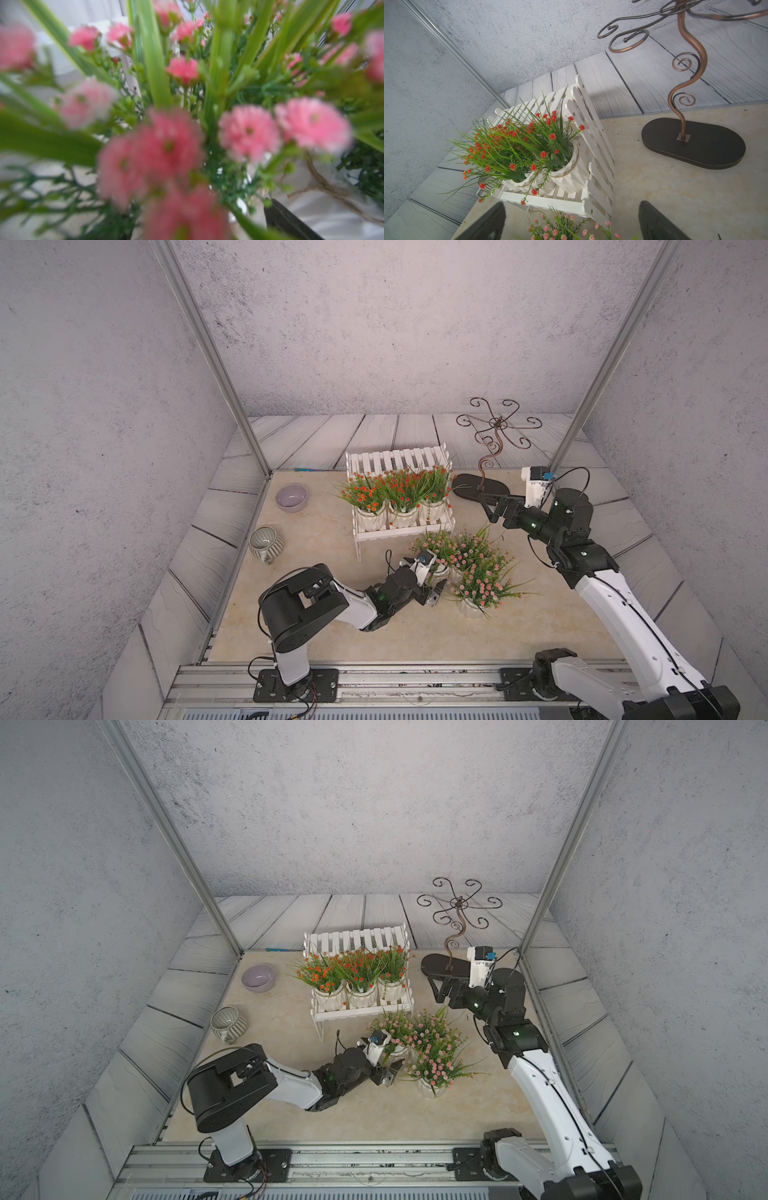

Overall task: Place the baby's breath potted plants on the rack by color
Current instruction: Pick up the baby's breath potted plant from the center of the board.

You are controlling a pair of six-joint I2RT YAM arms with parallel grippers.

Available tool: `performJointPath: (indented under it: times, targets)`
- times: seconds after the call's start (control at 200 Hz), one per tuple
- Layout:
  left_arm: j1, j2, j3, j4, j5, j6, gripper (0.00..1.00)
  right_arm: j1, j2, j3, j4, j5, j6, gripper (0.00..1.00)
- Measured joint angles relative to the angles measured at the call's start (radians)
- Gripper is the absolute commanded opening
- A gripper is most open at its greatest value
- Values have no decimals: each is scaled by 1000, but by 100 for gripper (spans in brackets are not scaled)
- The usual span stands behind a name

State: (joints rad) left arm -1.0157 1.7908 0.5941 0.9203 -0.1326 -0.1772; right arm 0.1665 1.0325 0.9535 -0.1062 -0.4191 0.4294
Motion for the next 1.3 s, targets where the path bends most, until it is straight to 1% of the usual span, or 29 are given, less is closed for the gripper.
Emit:
performJointPath:
  times: [0.31,0.55,0.595,0.661,0.701,0.756,0.806,0.931,1.036,1.161,1.301]
  targets:
    - [45,122,70,79,58,5,99,0,0,-2,13,-19,-4,99]
    - [66,158,117,103,90,6,100,0,0,-13,27,-25,-10,99]
    - [68,166,128,106,97,6,97,0,0,-14,29,-25,-12,99]
    - [73,179,142,114,105,13,84,0,0,-14,29,-25,-14,99]
    - [75,184,148,122,108,20,79,0,0,-14,29,-25,-15,99]
    - [79,186,157,132,115,20,72,0,0,-14,29,-26,-15,99]
    - [80,188,157,136,121,23,68,0,0,-14,29,-26,-15,99]
    - [80,186,153,137,130,24,63,0,0,-14,29,-27,-18,99]
    - [79,156,127,123,146,24,62,0,0,-14,25,-27,-23,99]
    - [75,72,52,77,165,21,62,0,8,-14,7,-22,-41,99]
    - [43,-62,-26,-29,160,18,62,12,58,-14,-3,-3,-63,100]
